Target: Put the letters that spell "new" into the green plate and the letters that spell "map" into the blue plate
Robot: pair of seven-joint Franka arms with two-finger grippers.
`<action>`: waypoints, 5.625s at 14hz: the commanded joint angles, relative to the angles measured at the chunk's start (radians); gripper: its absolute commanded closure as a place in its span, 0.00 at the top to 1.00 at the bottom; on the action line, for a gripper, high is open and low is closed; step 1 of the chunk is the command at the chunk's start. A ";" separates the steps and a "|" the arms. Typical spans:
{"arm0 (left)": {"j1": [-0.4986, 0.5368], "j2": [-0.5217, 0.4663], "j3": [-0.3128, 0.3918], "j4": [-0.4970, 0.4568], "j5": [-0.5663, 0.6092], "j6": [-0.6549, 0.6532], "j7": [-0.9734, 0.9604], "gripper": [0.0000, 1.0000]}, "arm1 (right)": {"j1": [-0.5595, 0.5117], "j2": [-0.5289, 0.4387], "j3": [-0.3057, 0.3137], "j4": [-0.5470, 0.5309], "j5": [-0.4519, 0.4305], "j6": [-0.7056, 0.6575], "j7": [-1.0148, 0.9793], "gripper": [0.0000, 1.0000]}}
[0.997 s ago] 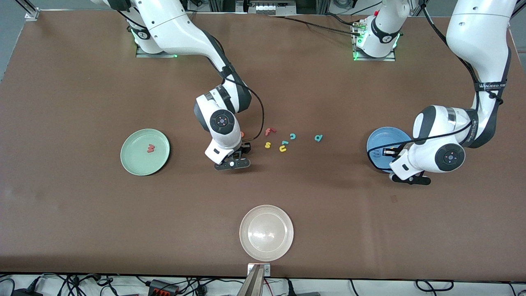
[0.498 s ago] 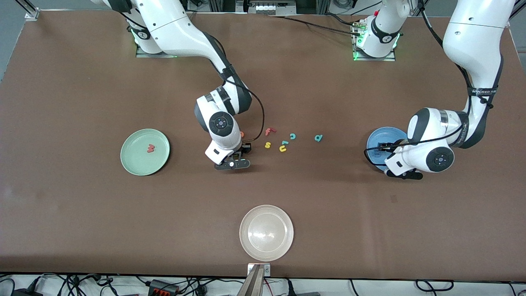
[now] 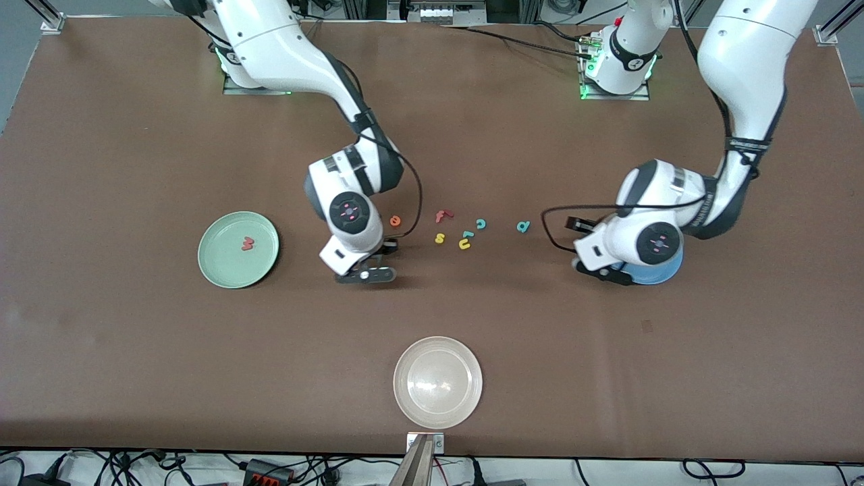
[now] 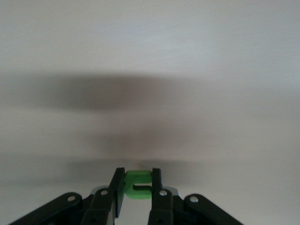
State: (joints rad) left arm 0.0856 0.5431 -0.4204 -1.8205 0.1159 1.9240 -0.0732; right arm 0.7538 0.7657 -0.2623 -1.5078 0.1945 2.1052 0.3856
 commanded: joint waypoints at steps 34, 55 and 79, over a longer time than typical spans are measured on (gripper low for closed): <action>0.224 0.006 -0.055 0.004 0.304 -0.010 0.233 0.22 | 0.235 -0.126 -0.103 -0.295 0.183 0.211 0.142 0.86; 0.206 -0.170 -0.079 0.547 0.075 -0.473 0.118 1.00 | 0.248 -0.129 -0.170 -0.281 0.284 0.204 0.081 0.04; -0.102 -0.566 0.354 0.092 -0.113 -0.175 0.013 1.00 | -0.010 -0.066 -0.502 -0.379 0.295 0.032 -0.645 1.00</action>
State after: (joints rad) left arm -0.0180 -0.0288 -0.0658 -1.7439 0.0081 1.7567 -0.0534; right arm 0.7530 0.7027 -0.7676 -1.8878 0.4697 2.1304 -0.2608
